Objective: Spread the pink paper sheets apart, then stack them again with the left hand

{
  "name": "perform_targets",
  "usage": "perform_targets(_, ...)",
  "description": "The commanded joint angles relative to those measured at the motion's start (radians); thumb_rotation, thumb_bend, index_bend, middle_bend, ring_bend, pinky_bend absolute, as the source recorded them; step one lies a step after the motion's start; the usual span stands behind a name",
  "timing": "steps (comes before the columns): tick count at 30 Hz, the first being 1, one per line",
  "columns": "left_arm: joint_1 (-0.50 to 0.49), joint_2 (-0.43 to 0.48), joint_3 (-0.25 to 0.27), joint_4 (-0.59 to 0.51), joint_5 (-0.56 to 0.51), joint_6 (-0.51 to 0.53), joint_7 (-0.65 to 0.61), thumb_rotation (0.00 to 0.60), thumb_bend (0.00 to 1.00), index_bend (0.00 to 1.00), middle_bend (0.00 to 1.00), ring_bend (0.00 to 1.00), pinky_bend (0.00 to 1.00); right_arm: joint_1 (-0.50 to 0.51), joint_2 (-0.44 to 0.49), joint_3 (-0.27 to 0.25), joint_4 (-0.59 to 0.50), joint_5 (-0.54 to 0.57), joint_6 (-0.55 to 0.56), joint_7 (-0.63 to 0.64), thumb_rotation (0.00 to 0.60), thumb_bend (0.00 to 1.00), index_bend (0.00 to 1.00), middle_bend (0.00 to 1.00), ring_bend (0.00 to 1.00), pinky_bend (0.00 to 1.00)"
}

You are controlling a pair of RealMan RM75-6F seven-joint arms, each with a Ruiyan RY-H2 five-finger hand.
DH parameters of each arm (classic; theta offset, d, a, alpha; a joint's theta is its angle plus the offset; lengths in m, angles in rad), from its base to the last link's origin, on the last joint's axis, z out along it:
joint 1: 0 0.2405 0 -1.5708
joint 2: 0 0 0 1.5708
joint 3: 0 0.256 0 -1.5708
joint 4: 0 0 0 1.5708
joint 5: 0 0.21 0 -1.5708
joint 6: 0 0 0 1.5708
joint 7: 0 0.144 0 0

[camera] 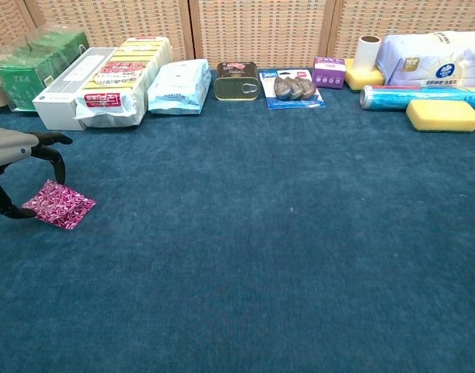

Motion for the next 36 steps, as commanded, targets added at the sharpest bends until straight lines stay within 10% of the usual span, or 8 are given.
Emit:
perform_targets(1,-0.002,-0.01,-0.003,0.009,-0.019,0.002,0.014,0.6,0.22,0.48,0.0,0.0,0.14,0.001,0.003,0.001,-0.001,0.002,-0.002,0.004,0.6,0.0,0.07,0.0,0.0,0.0)
perform_targets(36,-0.053,-0.022,-0.01,-0.043,-0.188,0.021,0.14,0.6,0.22,0.45,0.0,0.0,0.14,-0.003,0.008,0.001,0.002,-0.003,0.004,0.02,0.6,0.0,0.07,0.0,0.0,0.0)
